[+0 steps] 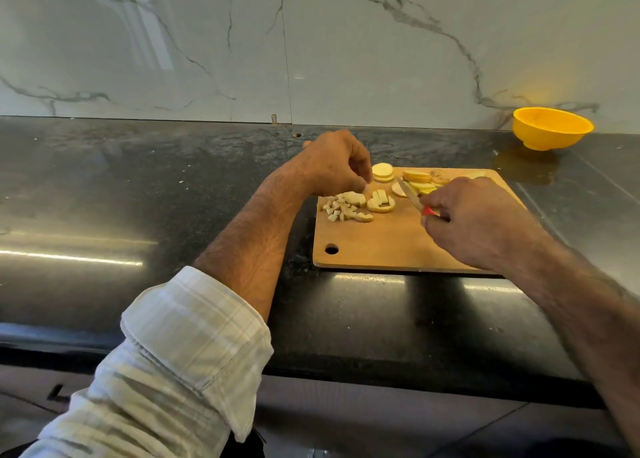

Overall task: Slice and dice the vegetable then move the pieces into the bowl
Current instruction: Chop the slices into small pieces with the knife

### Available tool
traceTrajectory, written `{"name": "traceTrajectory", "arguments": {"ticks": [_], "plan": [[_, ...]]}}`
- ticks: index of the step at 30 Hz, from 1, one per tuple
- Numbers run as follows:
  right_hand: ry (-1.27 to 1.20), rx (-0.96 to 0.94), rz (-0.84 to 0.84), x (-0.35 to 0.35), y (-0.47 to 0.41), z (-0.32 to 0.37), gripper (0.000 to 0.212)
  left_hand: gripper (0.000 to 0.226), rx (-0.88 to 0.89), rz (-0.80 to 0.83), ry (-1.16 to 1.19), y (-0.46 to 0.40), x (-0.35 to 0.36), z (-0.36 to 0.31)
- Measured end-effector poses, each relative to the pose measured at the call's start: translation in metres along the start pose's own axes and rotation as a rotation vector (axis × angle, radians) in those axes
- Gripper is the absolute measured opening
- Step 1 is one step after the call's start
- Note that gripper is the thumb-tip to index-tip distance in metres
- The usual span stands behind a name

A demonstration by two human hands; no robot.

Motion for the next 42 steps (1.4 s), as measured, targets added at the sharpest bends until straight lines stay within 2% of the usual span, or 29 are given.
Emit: {"name": "traceTrajectory", "arguments": {"ticks": [4, 6, 12, 16, 18, 21, 24, 28, 30, 33, 42], "plan": [[-0.005, -0.032, 0.068, 0.013, -0.004, 0.004, 0.030, 0.002, 0.001, -0.180, 0.020, -0.004, -0.011, 0.008], [-0.007, -0.059, 0.072, 0.017, -0.005, 0.010, 0.028, 0.007, -0.033, -0.211, 0.001, -0.008, -0.012, 0.015], [-0.029, -0.078, 0.071, 0.011, -0.006, 0.009, 0.035, 0.015, -0.101, -0.067, -0.043, -0.015, 0.002, 0.024], [-0.041, -0.095, 0.120, 0.012, -0.005, 0.012, 0.039, 0.015, -0.117, -0.006, 0.071, -0.016, 0.001, 0.026], [-0.075, -0.112, 0.097, 0.008, -0.004, 0.014, 0.037, 0.013, -0.112, -0.007, 0.123, -0.016, -0.001, 0.028], [-0.042, -0.069, 0.011, 0.001, -0.004, 0.006, 0.036, 0.009, -0.125, -0.057, 0.066, -0.017, -0.001, 0.031], [0.029, -0.022, 0.062, 0.005, -0.006, 0.002, 0.038, 0.009, -0.143, -0.028, 0.017, -0.018, 0.003, 0.032], [-0.046, -0.079, 0.110, 0.005, -0.006, 0.010, 0.035, 0.018, -0.106, 0.026, 0.128, -0.015, 0.002, 0.028], [-0.105, -0.076, 0.080, 0.001, -0.005, 0.010, 0.033, 0.029, -0.094, -0.003, 0.150, -0.015, 0.001, 0.026], [-0.054, -0.079, 0.066, 0.002, -0.008, 0.008, 0.031, 0.038, -0.084, -0.077, 0.127, -0.017, 0.000, 0.027], [-0.049, -0.057, 0.104, 0.004, -0.003, -0.003, 0.036, 0.027, 0.008, -0.147, 0.037, -0.018, 0.012, 0.012]]}}
Point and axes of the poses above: each hand's wrist, its own y-axis away from the middle knuckle, its own x-axis out of the palm, z = x × y, the point moved 5 cm from there along -y, towards the middle knuckle, and after that the axes turned 13 degrees about -x, right-handed, at the moved point
